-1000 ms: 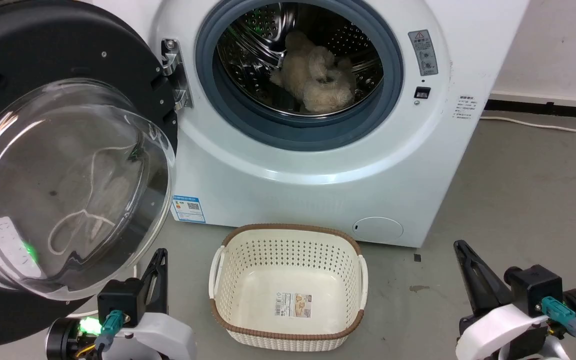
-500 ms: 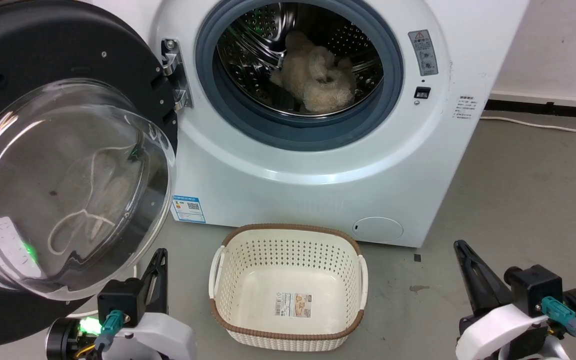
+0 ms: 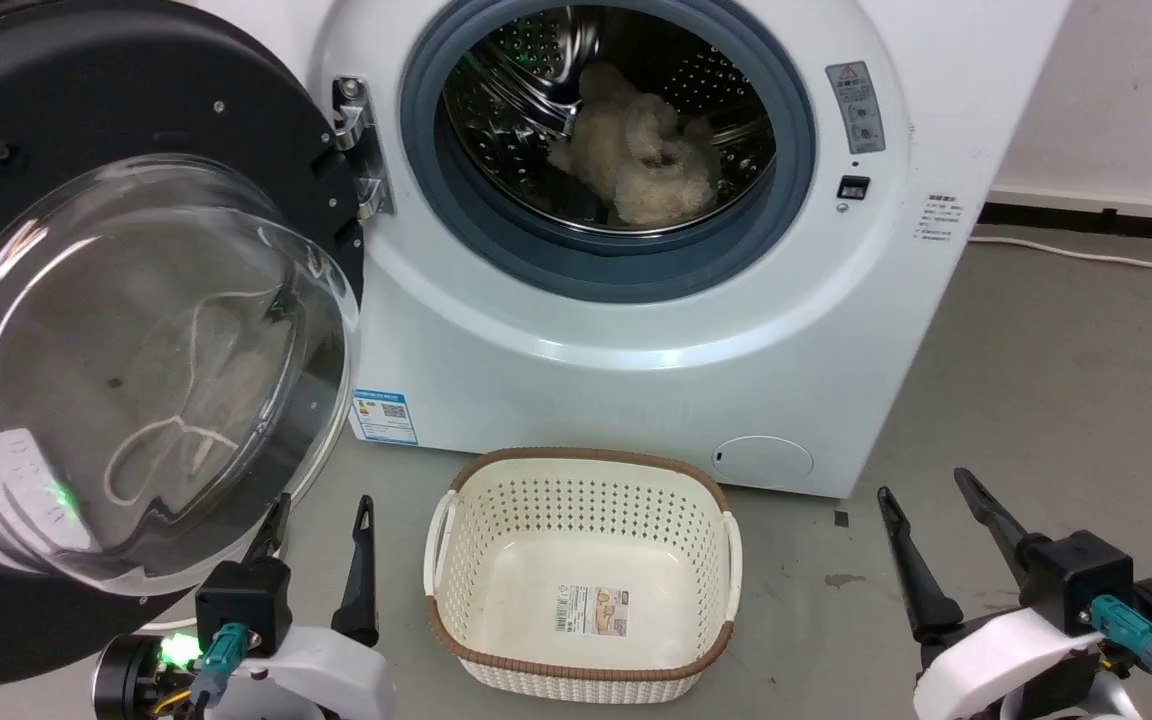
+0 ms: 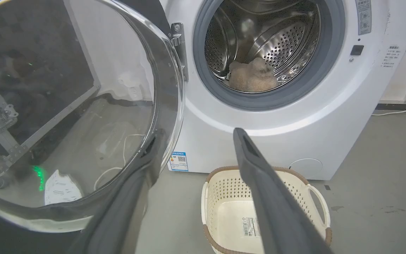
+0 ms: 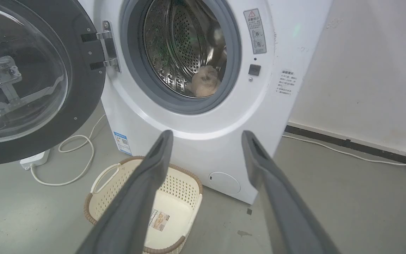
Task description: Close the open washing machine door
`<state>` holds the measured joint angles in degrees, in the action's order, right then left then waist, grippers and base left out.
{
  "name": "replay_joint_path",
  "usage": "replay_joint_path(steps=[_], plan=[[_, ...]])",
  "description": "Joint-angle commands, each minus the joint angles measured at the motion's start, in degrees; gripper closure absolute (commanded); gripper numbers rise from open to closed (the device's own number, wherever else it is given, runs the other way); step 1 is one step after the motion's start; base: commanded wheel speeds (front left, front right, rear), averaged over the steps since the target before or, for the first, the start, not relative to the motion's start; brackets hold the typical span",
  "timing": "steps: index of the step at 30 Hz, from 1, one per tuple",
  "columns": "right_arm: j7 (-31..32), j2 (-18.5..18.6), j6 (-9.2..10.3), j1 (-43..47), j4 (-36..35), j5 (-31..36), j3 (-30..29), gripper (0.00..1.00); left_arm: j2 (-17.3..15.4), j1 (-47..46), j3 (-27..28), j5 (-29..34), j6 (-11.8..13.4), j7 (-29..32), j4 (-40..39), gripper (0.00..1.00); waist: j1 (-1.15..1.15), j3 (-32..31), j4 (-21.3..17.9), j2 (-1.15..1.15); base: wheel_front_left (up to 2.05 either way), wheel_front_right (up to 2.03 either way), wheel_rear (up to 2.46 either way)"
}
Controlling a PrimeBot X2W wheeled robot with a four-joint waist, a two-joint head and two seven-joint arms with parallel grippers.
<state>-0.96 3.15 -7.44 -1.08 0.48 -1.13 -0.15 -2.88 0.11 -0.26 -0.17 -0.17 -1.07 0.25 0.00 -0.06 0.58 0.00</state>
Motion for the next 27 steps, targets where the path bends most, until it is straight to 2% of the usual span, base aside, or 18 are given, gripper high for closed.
replay_joint_path(steps=[1,17,27], plan=[[-0.6,0.0,0.0,0.3,0.1,-0.7,-0.1,0.0,-0.1,0.2,0.1,-0.1,0.0,-0.4,-0.2,0.0,0.0,0.0,0.1,0.0,0.0,0.0,0.0],[-2.5,-0.1,-0.01,1.2,0.7,-1.7,1.0,0.0,-0.3,0.8,0.0,-0.2,-0.4,-2.4,-0.2,0.0,0.0,-0.8,5.6,0.0,0.0,0.0,0.0],[-4.2,0.3,-0.02,-1.1,2.6,-2.8,4.8,0.0,-0.3,2.2,1.3,-0.8,0.5,-4.0,-2.1,0.0,0.0,0.0,9.6,0.0,0.0,0.0,0.0]])
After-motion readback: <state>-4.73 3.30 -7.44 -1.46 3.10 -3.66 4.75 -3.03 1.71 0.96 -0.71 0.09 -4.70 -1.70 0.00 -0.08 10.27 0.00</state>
